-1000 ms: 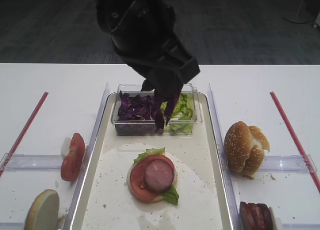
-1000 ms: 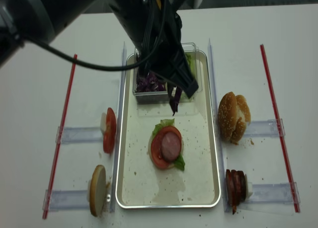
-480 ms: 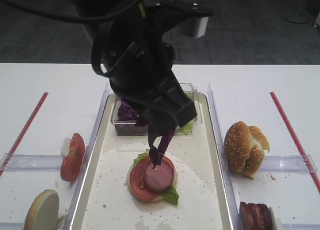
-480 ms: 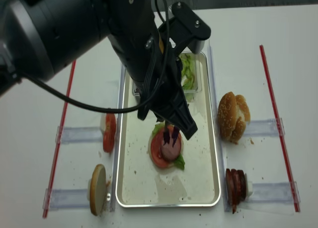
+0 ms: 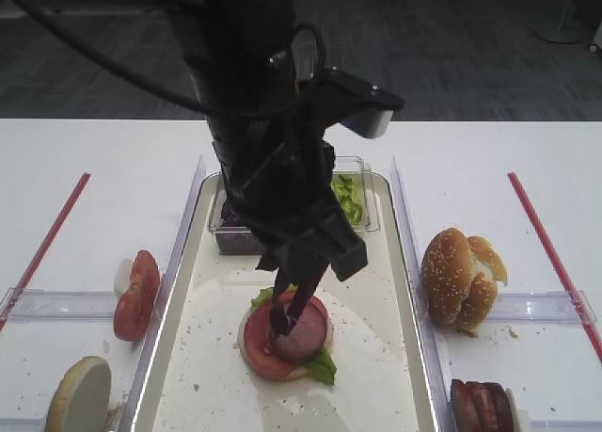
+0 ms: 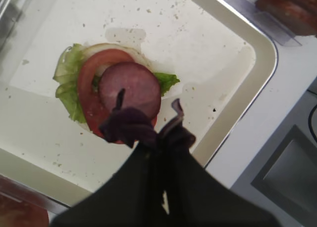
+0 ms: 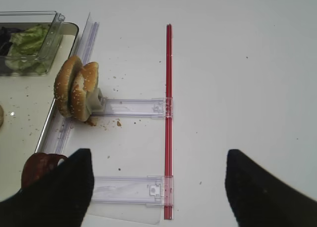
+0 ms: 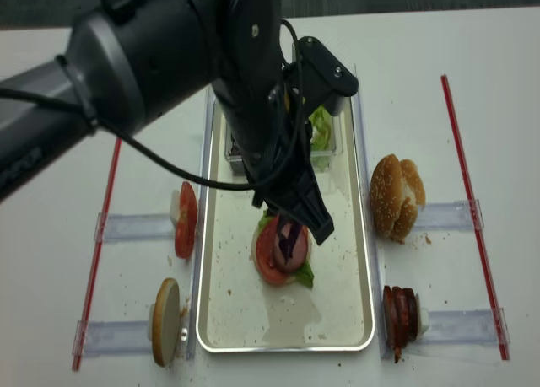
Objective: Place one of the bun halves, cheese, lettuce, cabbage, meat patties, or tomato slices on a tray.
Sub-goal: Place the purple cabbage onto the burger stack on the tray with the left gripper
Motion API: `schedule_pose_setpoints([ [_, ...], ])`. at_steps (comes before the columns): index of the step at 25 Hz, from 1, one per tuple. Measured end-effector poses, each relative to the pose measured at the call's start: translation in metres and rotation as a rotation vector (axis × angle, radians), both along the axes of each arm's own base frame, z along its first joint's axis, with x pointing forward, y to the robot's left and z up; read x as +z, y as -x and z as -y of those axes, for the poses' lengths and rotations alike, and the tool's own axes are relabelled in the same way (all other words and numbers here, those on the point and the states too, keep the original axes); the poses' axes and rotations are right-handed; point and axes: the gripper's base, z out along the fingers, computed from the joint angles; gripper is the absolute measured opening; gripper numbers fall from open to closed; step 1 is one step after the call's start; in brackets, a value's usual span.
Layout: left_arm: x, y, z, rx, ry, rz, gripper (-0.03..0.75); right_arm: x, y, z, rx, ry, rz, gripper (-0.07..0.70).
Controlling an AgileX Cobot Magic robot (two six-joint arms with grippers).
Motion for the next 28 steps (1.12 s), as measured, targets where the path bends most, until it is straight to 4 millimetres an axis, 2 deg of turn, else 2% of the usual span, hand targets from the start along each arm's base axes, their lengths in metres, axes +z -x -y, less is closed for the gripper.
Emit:
schedule_pose_setpoints([
  [5,-0.024,-0.015,0.005,0.009,-0.029,-0.016,0.019,0.0,0.0,0.0,0.0,0.0,0.0,0.571],
  [12,-0.039,-0.038,-0.004,0.064,-0.018,-0.004,0.019,0.0,0.0,0.0,0.0,0.0,0.0,0.571],
  [18,-0.048,-0.039,0.002,0.034,0.024,-0.067,0.019,0.0,0.0,0.0,0.0,0.0,0.0,0.571],
  [28,-0.059,-0.038,0.002,0.02,-0.012,-0.122,0.018,0.0,0.0,0.0,0.0,0.0,0.0,0.571],
])
